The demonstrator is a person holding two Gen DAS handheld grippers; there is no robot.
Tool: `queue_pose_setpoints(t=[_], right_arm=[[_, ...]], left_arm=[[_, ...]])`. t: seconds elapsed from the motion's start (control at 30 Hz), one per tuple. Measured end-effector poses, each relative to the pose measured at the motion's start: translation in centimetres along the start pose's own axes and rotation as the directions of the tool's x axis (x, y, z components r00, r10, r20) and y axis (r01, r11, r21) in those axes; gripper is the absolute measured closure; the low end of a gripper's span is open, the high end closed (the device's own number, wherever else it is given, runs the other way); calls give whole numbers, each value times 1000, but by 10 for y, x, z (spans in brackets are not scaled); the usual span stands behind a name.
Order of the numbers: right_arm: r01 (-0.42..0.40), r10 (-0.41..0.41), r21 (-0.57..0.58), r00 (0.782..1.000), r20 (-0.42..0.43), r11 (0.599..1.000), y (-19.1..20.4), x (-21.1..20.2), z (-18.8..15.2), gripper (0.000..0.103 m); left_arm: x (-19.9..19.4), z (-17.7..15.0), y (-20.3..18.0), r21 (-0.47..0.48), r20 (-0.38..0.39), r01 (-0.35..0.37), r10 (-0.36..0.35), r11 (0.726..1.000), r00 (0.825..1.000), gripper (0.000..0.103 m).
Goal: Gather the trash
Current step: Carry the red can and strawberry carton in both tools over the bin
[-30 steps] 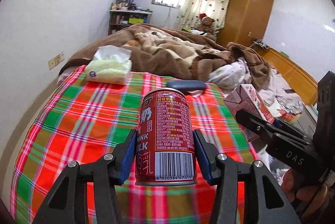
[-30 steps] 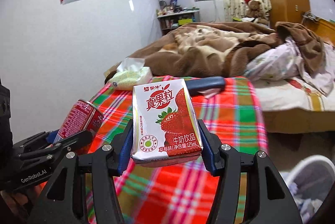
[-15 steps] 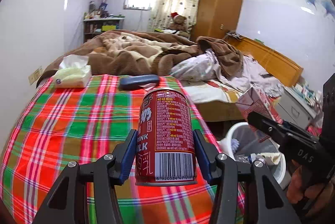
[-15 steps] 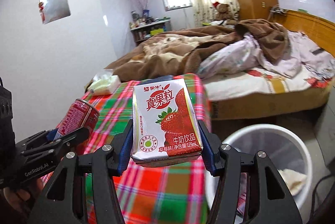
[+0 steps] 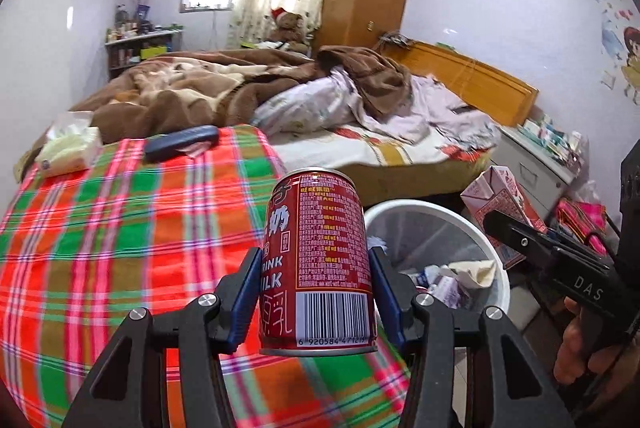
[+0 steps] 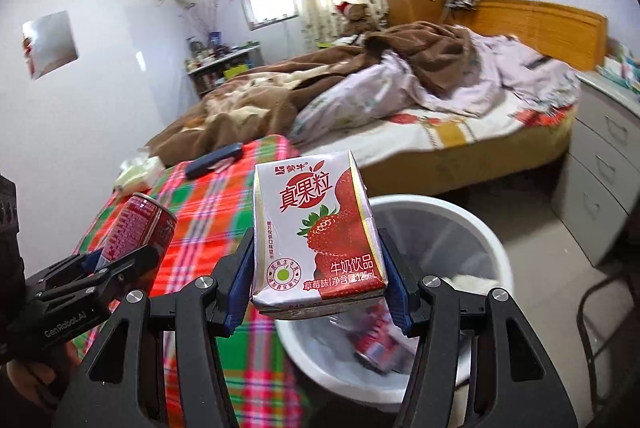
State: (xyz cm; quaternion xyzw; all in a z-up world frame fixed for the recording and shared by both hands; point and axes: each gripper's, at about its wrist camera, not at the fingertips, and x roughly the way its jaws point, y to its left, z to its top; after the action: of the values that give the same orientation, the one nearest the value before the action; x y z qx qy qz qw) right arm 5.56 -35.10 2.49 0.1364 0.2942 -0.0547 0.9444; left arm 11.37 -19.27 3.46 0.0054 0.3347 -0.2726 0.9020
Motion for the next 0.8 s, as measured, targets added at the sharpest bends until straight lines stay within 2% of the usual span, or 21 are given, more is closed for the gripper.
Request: queue_pose_setpoints(t=[0.1, 0.3, 0.5, 0.7, 0.8], right_arm=[[64, -64, 7, 998, 1, 998, -15, -2, -5, 45], [135, -134, 28, 990, -43, 990, -41, 3, -14, 45], [155, -152, 19, 983, -105, 988, -57, 15, -23, 45], [153, -148, 24, 978, -145, 988, -65, 25, -27, 45], [161, -155, 23, 977, -149, 987, -67, 25, -30, 45]], left_arm=[[9, -2, -17, 22, -15, 24, -24, 999, 1000, 50], [37, -9, -50, 65, -72, 70, -66, 995, 995, 50], [62, -12, -73, 99, -107, 94, -83, 991, 991, 50], [75, -14, -72, 83, -130, 106, -95, 991, 987, 50], [72, -17, -62, 87, -135, 66, -54, 994, 989, 50]])
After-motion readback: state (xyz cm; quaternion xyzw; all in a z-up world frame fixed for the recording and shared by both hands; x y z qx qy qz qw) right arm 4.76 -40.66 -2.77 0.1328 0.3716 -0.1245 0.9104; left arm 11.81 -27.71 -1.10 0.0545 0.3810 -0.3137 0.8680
